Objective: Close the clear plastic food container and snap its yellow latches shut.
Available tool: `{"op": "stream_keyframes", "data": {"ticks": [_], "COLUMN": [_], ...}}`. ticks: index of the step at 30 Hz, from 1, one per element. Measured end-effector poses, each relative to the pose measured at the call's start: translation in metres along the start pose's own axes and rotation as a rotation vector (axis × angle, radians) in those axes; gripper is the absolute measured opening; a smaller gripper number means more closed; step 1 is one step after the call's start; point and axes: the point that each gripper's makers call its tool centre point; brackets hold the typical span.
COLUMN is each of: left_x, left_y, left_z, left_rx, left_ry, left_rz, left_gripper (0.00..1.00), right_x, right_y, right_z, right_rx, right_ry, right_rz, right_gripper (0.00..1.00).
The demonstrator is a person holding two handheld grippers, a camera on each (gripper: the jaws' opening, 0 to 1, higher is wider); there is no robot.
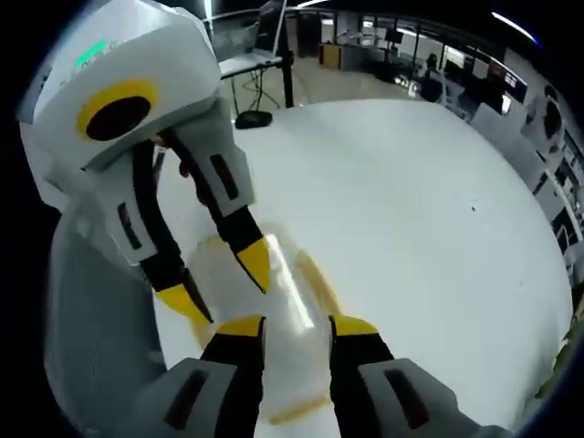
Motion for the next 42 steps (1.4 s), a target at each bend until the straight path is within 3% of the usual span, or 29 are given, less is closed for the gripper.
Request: {"op": "stream_keyframes", "data": {"ticks": [3,7,11,13,17,25,26,27,30,31,34,40,42], "left_x": [-0.001,0.0,-0.001,-0.001,0.0,0.007,0.009,0.008,0.014,0.016,0.017,0.016,0.016], "left_y": [0.0,0.0,0.001,0.001,0.011,0.012,0.017,0.012,0.012,0.014,0.013,0.012,0.011], "left_z": [0.002,0.003,0.003,0.003,-0.001,0.003,0.0,0.003,0.002,0.002,0.001,0.003,0.002], "left_rx": [-0.007,-0.011,-0.016,-0.017,-0.025,0.096,0.068,0.095,0.14,0.135,0.114,0.145,0.14], "left_ry": [-0.007,-0.008,-0.009,-0.011,-0.008,-0.094,-0.082,-0.113,-0.143,-0.14,-0.128,-0.126,-0.118], "left_rz": [0.007,0.013,0.017,0.018,0.042,-0.108,-0.095,-0.158,-0.224,-0.235,-0.245,-0.26,-0.259], "left_gripper": [0.39,0.39,0.39,0.4,0.5,0.52,0.53,0.53,0.54,0.55,0.56,0.56,0.56], "right_x": [0.003,0.006,0.015,0.016,0.017,0.016,0.016,0.017,0.017,0.016,0.018,0.017,0.019], "right_y": [-0.001,-0.01,-0.013,-0.011,-0.009,-0.005,-0.006,-0.005,-0.007,-0.008,-0.008,0.003,0.003], "right_z": [-0.004,-0.01,-0.006,-0.004,-0.006,-0.007,-0.007,-0.007,-0.007,-0.007,-0.006,-0.017,-0.017], "right_rx": [-0.006,-0.031,-0.068,-0.147,-0.093,-0.05,-0.051,-0.053,-0.07,-0.072,-0.191,-0.168,-0.154], "right_ry": [-0.004,0.002,-0.046,-0.056,-0.066,-0.07,-0.068,-0.068,-0.084,-0.091,-0.132,-0.113,-0.121], "right_rz": [-0.004,-0.03,-0.036,-0.011,-0.011,-0.027,-0.029,-0.029,-0.028,-0.028,-0.009,-0.007,-0.043], "right_gripper": [0.28,0.29,0.28,0.24,0.22,0.21,0.21,0.21,0.25,0.27,0.27,0.29,0.3]}}
Point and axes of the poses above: the point that each gripper's makers call its tool centre point, and the gripper's own axes: x roughly forward along the fingers, y roughly to its right, z roughly out of its underside, and after that the axes turned 12 degrees about -y, right-handed
